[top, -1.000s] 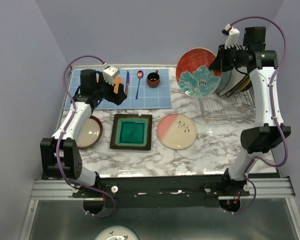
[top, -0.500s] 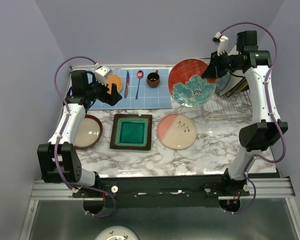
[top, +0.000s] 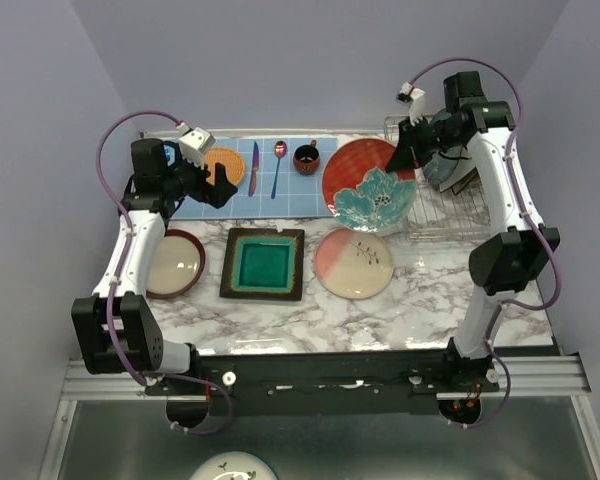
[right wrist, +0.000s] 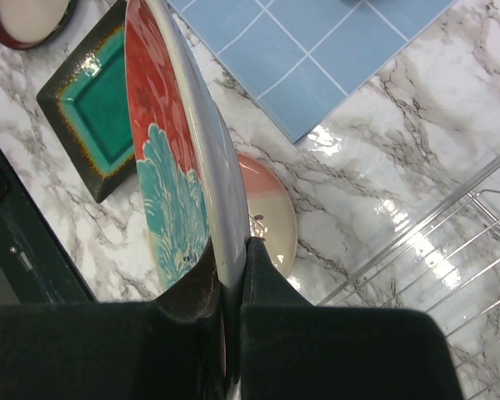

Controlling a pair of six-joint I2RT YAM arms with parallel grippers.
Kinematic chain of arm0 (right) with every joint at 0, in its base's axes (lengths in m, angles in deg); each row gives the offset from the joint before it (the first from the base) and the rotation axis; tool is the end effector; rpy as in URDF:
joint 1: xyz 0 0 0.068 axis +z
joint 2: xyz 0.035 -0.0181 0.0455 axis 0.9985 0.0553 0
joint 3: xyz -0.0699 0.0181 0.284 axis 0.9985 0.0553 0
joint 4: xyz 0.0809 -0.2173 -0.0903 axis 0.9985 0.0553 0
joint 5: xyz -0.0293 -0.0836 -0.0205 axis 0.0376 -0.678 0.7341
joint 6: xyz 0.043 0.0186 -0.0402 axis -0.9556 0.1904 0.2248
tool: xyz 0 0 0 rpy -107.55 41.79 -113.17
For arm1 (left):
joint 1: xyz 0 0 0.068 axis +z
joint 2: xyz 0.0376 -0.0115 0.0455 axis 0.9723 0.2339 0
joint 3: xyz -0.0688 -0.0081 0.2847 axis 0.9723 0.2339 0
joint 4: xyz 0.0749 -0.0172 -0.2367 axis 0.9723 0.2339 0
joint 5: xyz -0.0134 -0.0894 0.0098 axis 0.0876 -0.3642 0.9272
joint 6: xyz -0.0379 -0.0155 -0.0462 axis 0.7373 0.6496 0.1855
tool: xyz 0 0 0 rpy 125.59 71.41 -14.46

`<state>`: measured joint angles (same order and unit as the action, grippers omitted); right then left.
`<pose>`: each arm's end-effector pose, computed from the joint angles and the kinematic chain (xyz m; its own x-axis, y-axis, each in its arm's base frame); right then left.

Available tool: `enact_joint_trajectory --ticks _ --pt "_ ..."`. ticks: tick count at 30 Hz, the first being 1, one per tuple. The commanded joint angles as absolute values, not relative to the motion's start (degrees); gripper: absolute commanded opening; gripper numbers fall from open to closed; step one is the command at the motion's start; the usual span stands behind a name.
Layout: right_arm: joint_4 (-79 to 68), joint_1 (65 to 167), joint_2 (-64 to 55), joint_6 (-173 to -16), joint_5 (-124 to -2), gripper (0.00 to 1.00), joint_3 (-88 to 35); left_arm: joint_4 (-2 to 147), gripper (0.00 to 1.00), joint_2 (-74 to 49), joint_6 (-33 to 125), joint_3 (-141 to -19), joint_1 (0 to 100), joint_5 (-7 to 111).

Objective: Unload the plates from the dish rack
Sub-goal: Unload the plate from the dish rack, then place the plate at the center of the board.

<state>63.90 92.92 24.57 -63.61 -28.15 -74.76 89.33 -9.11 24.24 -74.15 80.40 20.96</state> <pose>0.3836 0.0726 0.4029 -0.5699 -0.3665 -0.7354 -0.7512 0.5951 0.2855 0.3043 -0.0088 0.3477 -0.3706 0.1145 -0.9217 0.5816 0.8023 -0.1342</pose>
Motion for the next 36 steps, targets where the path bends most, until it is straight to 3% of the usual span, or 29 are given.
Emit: enact_joint_trajectory --ticks 1,24,36 --pt "63.2 94.9 22.9 -63.0 -22.3 0.01 -73.8 87.9 0.97 -10.5 24.9 -75.5 81.1 20.2" --pt "59.8 103.2 30.3 -65.5 -18.3 0.01 -72.2 87.0 0.97 -12.0 25.9 -76.6 83.2 21.2" --pt "56.1 110.1 37.4 -68.8 -18.9 0.01 -77.2 86.6 0.97 -11.6 25.6 -77.5 86.0 22.1"
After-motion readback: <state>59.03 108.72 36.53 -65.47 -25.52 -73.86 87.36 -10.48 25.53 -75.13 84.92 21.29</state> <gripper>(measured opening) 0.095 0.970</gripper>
